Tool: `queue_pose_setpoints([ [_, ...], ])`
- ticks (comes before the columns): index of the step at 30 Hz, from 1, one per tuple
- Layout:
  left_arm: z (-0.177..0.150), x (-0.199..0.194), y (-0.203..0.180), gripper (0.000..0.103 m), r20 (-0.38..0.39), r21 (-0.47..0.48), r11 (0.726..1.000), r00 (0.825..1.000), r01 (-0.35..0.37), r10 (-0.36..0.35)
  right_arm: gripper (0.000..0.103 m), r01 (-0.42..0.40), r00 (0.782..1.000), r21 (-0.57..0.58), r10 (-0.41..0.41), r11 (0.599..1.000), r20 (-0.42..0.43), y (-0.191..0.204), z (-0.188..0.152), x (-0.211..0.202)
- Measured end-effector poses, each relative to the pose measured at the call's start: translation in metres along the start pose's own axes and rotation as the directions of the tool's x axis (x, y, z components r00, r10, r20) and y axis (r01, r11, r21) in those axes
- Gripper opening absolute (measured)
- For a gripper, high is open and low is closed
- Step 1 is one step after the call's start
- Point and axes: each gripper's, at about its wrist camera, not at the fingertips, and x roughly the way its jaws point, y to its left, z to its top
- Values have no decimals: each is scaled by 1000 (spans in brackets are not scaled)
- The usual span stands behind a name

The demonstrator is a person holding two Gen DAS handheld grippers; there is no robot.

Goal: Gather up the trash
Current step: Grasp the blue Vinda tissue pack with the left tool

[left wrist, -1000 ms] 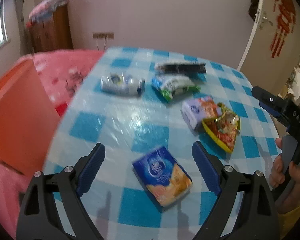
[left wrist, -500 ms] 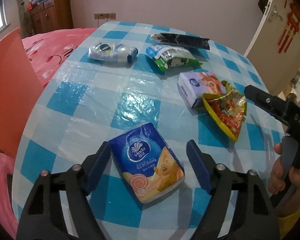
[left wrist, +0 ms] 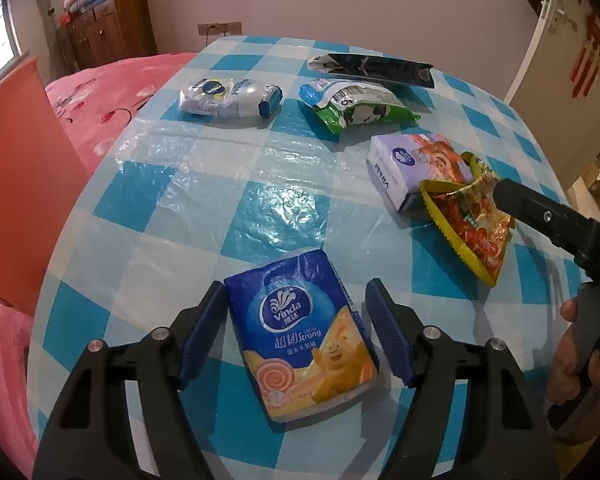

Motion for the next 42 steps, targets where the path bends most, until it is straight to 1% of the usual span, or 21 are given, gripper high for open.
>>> queue_pose_setpoints([
  [5, -1, 1, -4, 70, 9, 17, 999, 999, -32, 32, 96, 2, 1000, -18, -2, 1000, -10, 2, -1, 2],
  [6, -1, 1, -4, 66, 13, 20, 999, 999, -43, 42, 96, 4, 1000, -25, -4, 1000, -11, 3, -2, 3],
  [9, 0, 1, -3, 60, 22, 16, 998, 998, -62, 61, 96, 9, 1000, -49, -9, 999, -17, 7, -3, 4],
  [15, 1, 0, -3, 56, 21, 14, 998, 998, -65, 65, 96, 58, 997, -131, -65, 990, -45, 17, -7, 13],
  [19, 4, 1, -6, 50, 17, 23, 998, 998, -62, 62, 96, 77, 995, -183, -88, 980, -55, 25, -9, 15],
  [27, 7, 2, -10, 46, 2, 33, 997, 998, -64, 63, 96, 149, 984, -264, -170, 953, -59, 36, -13, 23],
  [31, 9, 3, -8, 44, -5, 26, 998, 998, -61, 61, 96, 154, 982, -275, -177, 949, -63, 37, -14, 25],
  [34, 9, 4, -5, 44, -7, 20, 998, 999, -52, 53, 96, 133, 986, -271, -155, 953, -64, 36, -13, 24],
  [35, 10, 4, -5, 44, -7, 20, 999, 999, -49, 49, 95, 129, 987, -271, -150, 954, -60, 37, -13, 24],
  [37, 10, 4, -3, 43, -4, 21, 999, 999, -43, 43, 83, 128, 986, -262, -150, 957, -67, 34, -12, 25],
  [42, 12, 4, 2, 43, 1, 12, 1000, 1000, -15, 15, 77, 120, 988, -247, -139, 962, -61, 32, -10, 24],
])
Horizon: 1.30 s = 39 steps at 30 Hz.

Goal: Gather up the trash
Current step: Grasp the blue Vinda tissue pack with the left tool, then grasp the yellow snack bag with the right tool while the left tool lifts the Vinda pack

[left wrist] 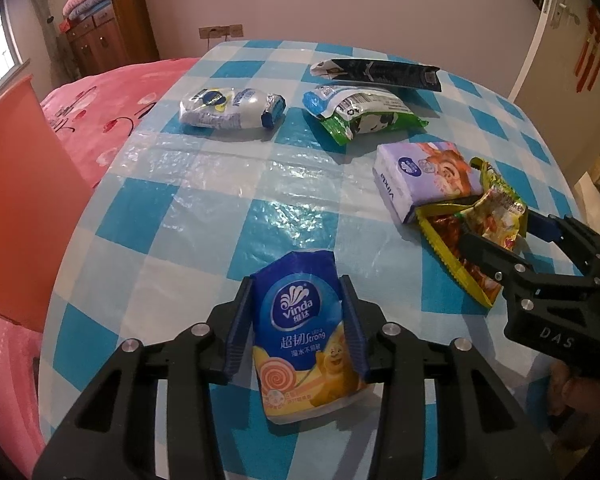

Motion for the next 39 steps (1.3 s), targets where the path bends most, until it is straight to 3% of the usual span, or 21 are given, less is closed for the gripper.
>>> queue_pose_setpoints([
  [4, 0, 0, 5, 43, 1, -14, 999, 1000, 31, -31, 67, -13, 1000, 9, 13, 1000, 9, -2, 0, -2],
  [25, -2, -10, 21, 43, 60, 4, 991, 989, 133, -133, 36, -26, 994, 69, 19, 997, 104, -14, 2, -19],
  [39, -5, -27, 29, 43, 115, 28, 983, 976, 180, -182, 27, -9, 985, 99, -8, 995, 172, -6, 6, -40],
])
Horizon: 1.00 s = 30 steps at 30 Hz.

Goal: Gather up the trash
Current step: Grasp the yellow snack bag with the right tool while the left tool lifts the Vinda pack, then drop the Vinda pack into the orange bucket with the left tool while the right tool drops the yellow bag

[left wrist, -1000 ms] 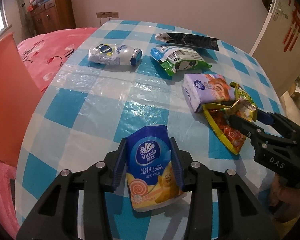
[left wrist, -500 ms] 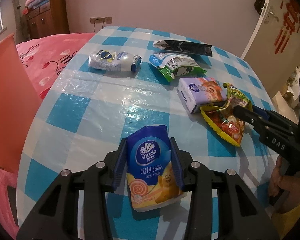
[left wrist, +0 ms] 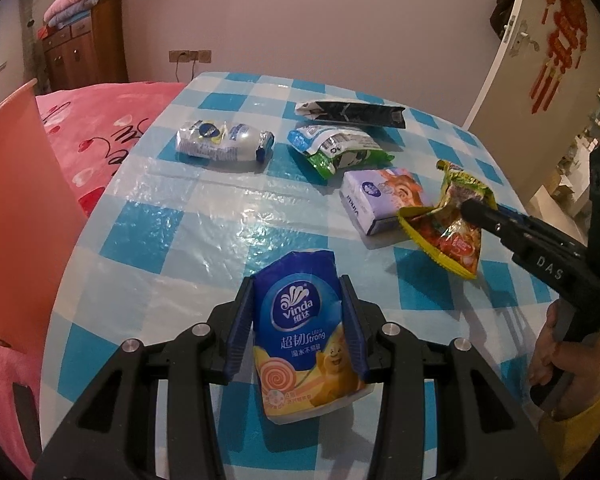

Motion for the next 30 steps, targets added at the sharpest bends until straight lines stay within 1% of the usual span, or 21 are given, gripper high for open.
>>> queue_pose_setpoints([
  [6, 4, -10, 0, 43, 38, 4, 1000, 999, 27, -27, 27, 5, 999, 21, -6, 1000, 36, 3, 9, -17],
  [11, 9, -20, 0, 43, 70, 10, 999, 996, 51, -52, 27, 1, 999, 51, -3, 999, 47, 4, 14, -28],
  [14, 13, -27, 0, 43, 96, 13, 998, 994, 56, -57, 27, 11, 998, 57, -14, 998, 56, 5, 17, -34],
  [22, 26, -54, 10, 43, 174, 16, 999, 983, 50, -52, 27, -6, 997, 52, 2, 999, 81, 19, 29, -50],
  [30, 43, -89, 32, 43, 262, -12, 1000, 965, 16, -13, 27, -66, 994, 21, 64, 998, 91, 52, 46, -54],
])
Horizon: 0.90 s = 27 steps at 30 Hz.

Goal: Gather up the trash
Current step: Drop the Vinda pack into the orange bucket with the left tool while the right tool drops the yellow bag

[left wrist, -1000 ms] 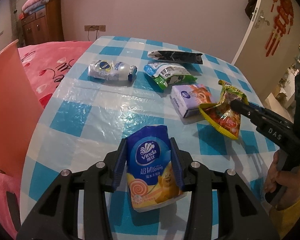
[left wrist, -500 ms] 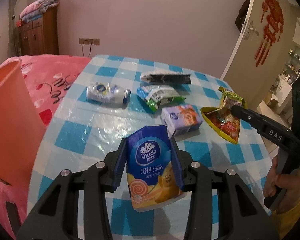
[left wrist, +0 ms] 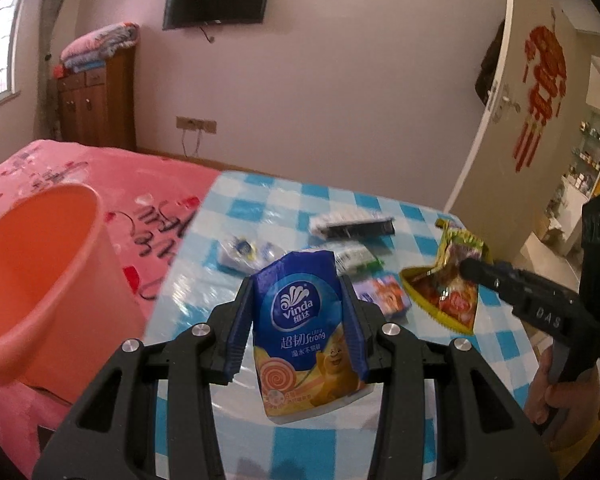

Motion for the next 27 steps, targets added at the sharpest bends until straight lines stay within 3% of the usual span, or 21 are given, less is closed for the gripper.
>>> queue_pose_setpoints([
  [10, 26, -41, 48, 43, 101, -58, 994, 990, -96, 102, 27, -127, 991, -113, 129, 986, 18, 75, 36, 11],
  [19, 35, -72, 104, 43, 152, -146, 964, 957, -224, 245, 27, -264, 962, -253, 274, 931, 2, 165, 70, 30],
  [27, 36, -83, 152, 43, 153, -226, 927, 928, -301, 339, 27, -326, 941, -344, 338, 880, -27, 233, 87, 52],
])
